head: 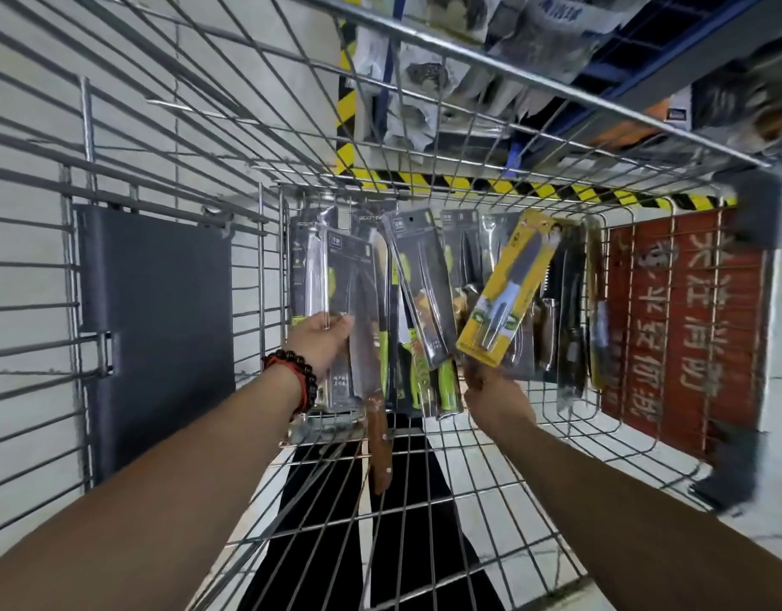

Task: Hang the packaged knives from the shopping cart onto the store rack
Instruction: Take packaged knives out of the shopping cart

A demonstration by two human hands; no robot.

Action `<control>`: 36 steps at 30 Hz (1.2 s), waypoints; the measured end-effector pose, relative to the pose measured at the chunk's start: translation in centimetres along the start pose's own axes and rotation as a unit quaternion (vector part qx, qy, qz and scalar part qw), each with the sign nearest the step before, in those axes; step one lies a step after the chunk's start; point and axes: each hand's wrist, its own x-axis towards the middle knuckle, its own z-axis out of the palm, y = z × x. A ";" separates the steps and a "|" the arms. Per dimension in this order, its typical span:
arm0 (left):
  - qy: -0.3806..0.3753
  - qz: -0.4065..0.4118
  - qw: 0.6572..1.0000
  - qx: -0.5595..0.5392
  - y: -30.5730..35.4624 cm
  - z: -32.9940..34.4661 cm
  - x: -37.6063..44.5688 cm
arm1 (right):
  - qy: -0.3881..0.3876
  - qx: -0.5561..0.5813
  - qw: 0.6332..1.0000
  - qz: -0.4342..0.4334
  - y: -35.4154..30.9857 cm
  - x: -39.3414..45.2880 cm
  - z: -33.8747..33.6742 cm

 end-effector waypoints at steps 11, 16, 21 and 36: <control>-0.002 -0.014 1.000 -0.003 -0.4 1.1 -0.2 | 0.000 0.116 0.993 0.002 -1.5 -0.9 2.9; 0.014 -0.023 1.000 0.009 -0.2 -0.1 -1.0 | -0.068 0.208 0.969 -0.115 -4.4 -5.3 3.0; 0.076 -0.035 0.995 -0.050 0.7 -1.7 -2.0 | -0.091 0.335 0.924 -0.158 -6.1 -8.7 2.1; 0.021 -0.001 0.980 -0.200 -0.5 -4.0 -2.8 | -0.133 -0.049 0.946 -0.290 -7.0 -10.4 1.2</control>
